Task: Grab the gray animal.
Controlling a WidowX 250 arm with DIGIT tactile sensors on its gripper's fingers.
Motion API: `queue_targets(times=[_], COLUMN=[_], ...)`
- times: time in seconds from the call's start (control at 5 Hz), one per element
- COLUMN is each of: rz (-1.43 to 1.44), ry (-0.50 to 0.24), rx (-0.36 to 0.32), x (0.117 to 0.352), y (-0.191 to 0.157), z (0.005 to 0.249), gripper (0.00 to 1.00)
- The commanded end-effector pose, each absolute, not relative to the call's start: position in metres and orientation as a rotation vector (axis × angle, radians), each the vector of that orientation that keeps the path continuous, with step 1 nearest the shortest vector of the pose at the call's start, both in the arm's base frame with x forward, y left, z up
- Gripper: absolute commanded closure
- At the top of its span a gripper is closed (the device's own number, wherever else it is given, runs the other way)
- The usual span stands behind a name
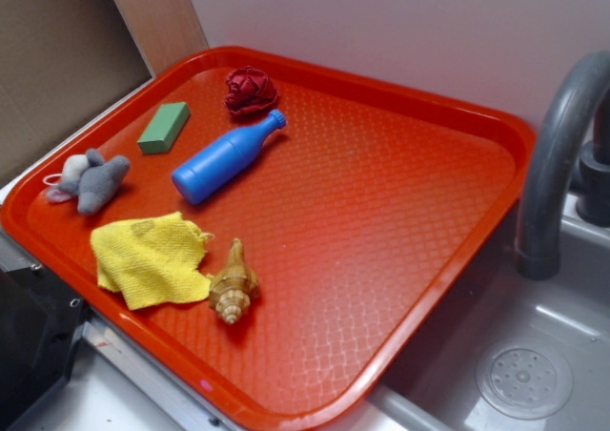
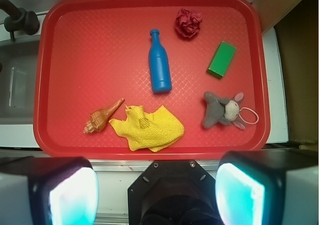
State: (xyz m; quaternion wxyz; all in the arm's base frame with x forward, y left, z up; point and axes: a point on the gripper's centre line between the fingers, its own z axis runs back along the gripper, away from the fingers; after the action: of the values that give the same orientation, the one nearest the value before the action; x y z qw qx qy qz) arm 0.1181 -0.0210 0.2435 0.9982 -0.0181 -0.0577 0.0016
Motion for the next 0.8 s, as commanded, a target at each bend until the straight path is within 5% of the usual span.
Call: queue_targets(times=[0.0,0.4,0.6], rz=[0.003,0.439,0.683], ry=[-0.115,-0.3,-0.341], rx=[-0.036,-0.097,-0.043], x=[0.118,0.141,0.161], y=[-0.021,-0.038,-0.012], z=[0.243,0.245,0.228], gripper=[0.0,0.0,0.0])
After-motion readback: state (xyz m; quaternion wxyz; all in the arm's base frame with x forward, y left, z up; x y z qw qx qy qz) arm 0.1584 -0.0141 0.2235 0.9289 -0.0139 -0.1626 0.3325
